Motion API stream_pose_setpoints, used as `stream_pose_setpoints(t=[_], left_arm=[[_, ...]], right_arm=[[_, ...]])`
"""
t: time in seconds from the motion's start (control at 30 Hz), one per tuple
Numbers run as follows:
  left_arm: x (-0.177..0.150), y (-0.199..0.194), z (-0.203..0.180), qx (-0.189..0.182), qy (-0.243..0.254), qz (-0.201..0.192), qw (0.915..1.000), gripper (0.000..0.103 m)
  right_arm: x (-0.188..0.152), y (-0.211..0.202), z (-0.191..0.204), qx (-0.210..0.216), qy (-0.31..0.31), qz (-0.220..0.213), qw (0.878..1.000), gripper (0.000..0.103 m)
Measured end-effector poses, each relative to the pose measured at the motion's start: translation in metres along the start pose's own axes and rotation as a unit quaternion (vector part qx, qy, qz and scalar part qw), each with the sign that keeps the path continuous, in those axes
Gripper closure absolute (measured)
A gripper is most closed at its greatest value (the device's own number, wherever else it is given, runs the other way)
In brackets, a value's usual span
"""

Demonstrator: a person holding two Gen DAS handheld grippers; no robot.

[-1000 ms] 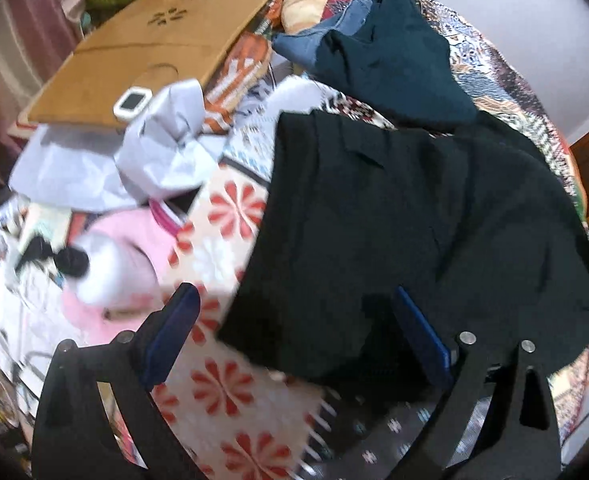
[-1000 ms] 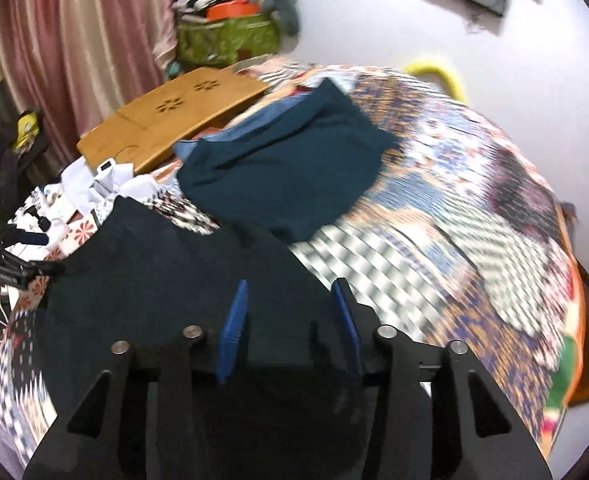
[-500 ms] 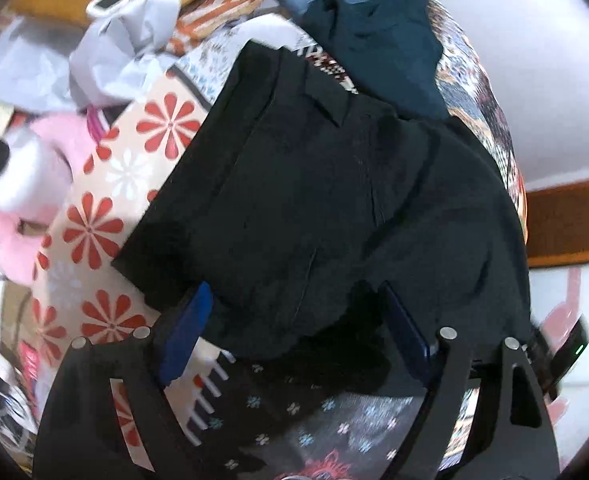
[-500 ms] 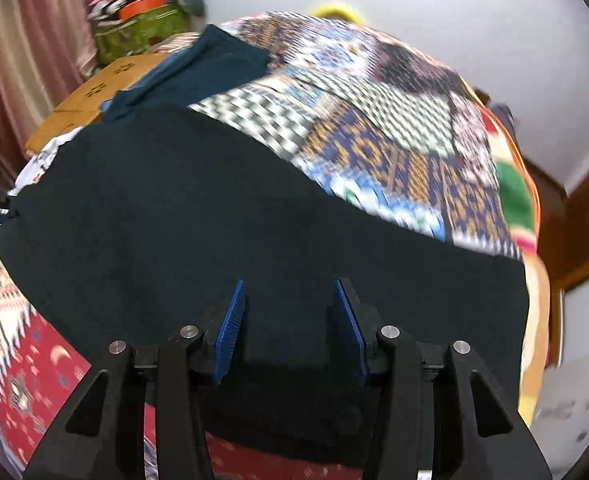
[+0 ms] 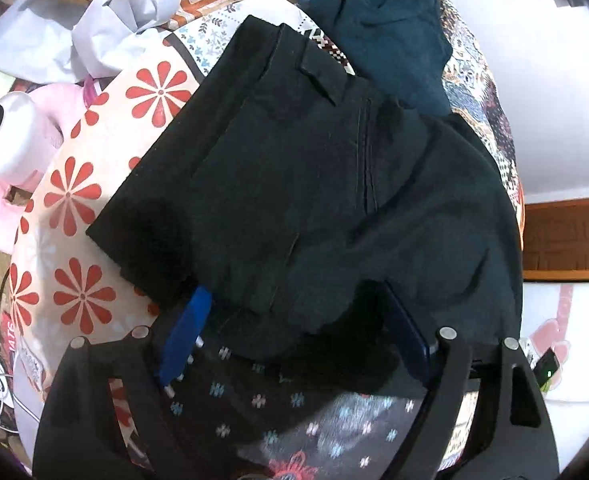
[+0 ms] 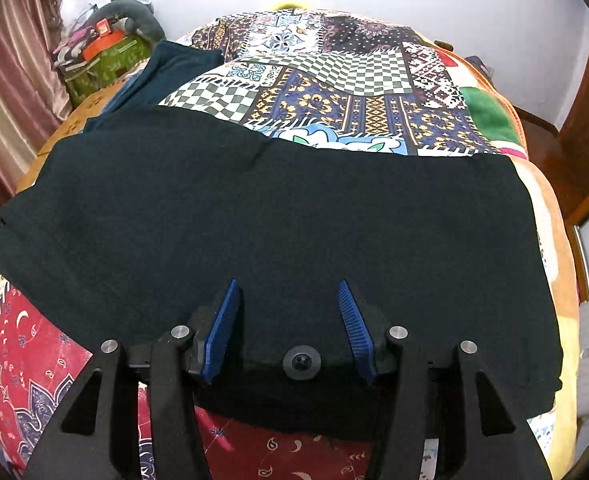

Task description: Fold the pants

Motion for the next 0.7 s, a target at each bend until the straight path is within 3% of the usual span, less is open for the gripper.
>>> stream_pose_setpoints(t=[0.03,0.13,0.2,0.23,0.33,0.47,0.6,0.7], left_arm=[[0.003,0.001,-0.001,0.003,-0.001,-0.005,1.0000,0.023],[0.013,0.001,-0.004,0.030,0.006,-0.034,0.9989,0.064],[0.018,-0.004,-0.009,0.053,0.011,-0.061,0.9966,0.078],[0.023,-0.006,-0.010,0.070,0.018,-0.075,0.9945,0.091],[0.030,-0.027,-0.019,0.100,0.049,-0.123,0.9862,0.091],[0.039,-0.077,-0.023,0.091,0.073,-0.187,0.9754,0.093],[0.043,-0.095,-0.005,0.072,0.072,-0.188,0.9768,0.093],[0.038,-0.076,0.007,0.061,0.073,-0.152,0.9837,0.093]], right_arm=[[-0.001,0.000,0.000,0.003,0.002,-0.002,1.000,0.055],[-0.001,-0.001,-0.003,0.009,0.008,-0.005,1.000,0.055],[-0.001,-0.001,-0.004,0.009,0.009,-0.005,1.000,0.054],[-0.001,-0.001,-0.004,0.009,0.009,-0.004,1.000,0.054],[0.000,-0.001,-0.006,0.006,0.010,-0.003,1.000,0.054],[-0.001,-0.002,-0.010,-0.003,0.013,-0.002,1.000,0.054],[0.000,-0.003,-0.014,-0.015,0.017,0.001,1.000,0.054],[0.000,-0.004,-0.016,-0.023,0.022,0.003,0.999,0.054]])
Point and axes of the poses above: each gripper's, at about its wrist camera, not at the fingertips, and y roughly the way its jaws point, z to its left, x to its top, the point moved 10 cm from there along y, roughly the way its jaws point, and after that the axes turned 15 degrees about x, right-handed, at the moved point
